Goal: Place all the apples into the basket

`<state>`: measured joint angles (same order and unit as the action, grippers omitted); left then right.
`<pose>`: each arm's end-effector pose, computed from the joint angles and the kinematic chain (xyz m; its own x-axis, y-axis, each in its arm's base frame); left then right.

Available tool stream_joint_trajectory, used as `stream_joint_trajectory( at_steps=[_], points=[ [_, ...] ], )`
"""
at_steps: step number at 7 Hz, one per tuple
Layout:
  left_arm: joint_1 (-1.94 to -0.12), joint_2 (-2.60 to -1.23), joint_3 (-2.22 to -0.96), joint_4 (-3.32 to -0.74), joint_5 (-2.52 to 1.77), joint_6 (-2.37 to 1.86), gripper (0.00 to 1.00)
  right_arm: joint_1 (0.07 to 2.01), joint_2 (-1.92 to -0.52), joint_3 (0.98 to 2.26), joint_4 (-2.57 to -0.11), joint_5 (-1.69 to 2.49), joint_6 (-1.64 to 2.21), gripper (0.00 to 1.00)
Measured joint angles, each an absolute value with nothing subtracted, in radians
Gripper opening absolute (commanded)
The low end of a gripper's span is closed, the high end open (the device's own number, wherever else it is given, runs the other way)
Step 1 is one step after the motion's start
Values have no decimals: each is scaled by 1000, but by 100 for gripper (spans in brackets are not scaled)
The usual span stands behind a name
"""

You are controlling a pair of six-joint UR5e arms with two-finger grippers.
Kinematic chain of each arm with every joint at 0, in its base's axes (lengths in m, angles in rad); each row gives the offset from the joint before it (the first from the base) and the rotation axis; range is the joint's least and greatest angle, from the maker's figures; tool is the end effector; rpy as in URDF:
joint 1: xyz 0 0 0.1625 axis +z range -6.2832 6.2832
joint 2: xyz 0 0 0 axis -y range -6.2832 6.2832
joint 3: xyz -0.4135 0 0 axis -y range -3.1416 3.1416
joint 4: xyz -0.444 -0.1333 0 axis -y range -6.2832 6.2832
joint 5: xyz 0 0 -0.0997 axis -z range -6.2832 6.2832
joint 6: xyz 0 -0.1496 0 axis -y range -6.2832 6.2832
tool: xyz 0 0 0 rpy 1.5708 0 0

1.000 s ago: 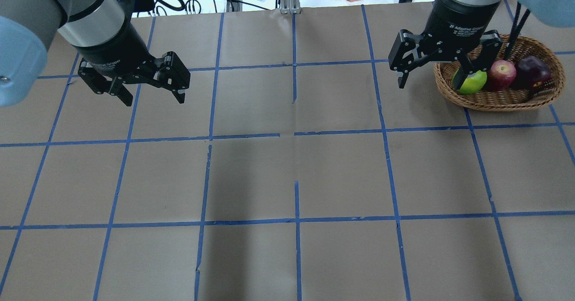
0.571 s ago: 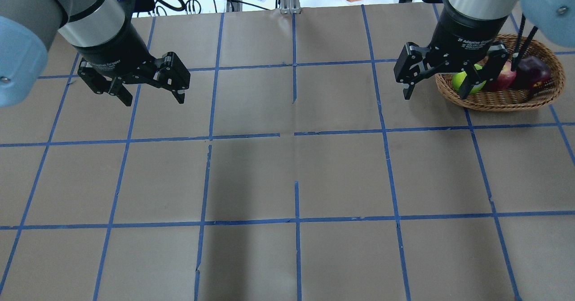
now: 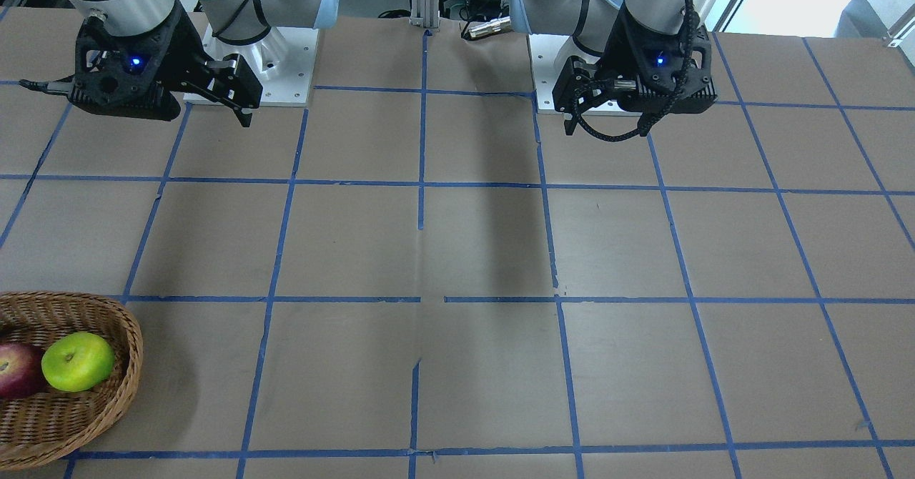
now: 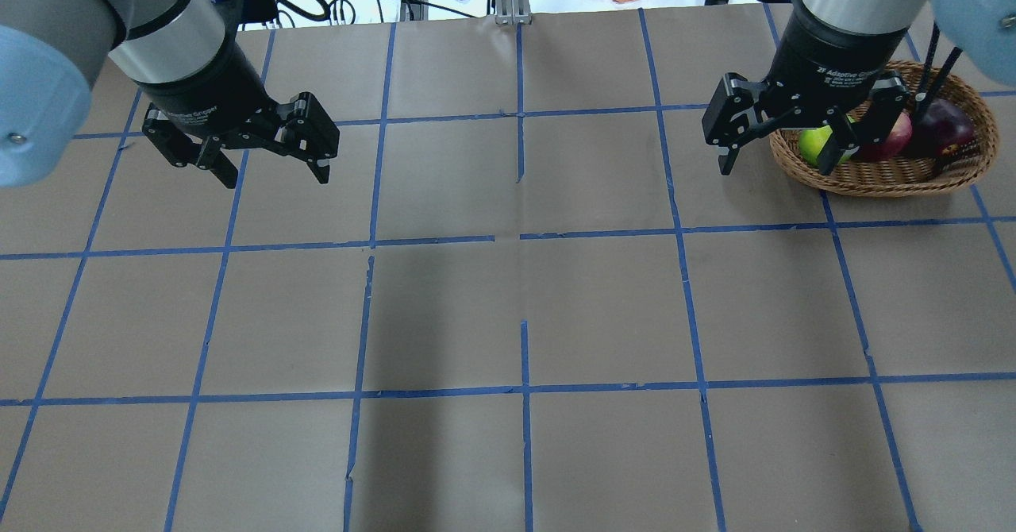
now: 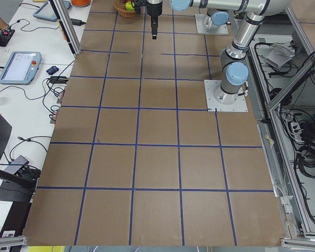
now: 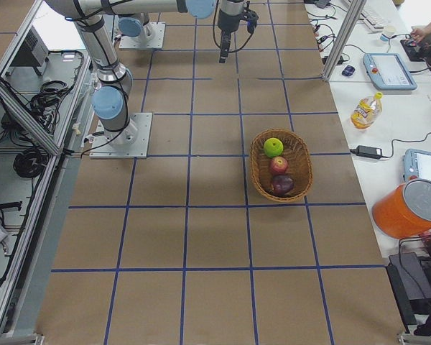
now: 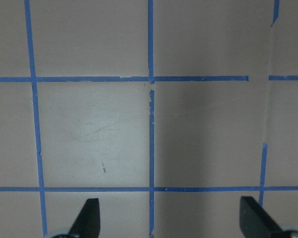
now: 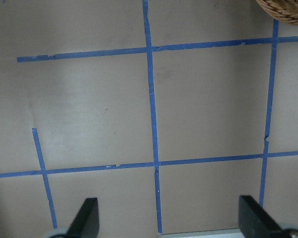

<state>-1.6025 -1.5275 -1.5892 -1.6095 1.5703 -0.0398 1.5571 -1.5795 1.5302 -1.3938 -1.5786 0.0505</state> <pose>-0.1499 -0.5191 0.4357 -1.0000 -0.0081 -0.0001 -0.0081 0.9999 0.0138 0.1250 -0.5215 0.4368 -0.9979 0.0627 0.0142 0.0640 0.9899 0.1268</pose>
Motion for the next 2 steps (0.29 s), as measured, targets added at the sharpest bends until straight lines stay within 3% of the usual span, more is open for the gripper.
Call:
stream_joint_trajectory(
  at_steps=[2],
  points=[
    [-1604,-1529,-1589,-1604,1573,-39,100,1557,-1580,1529,-1392,-1578,51,100]
  ],
)
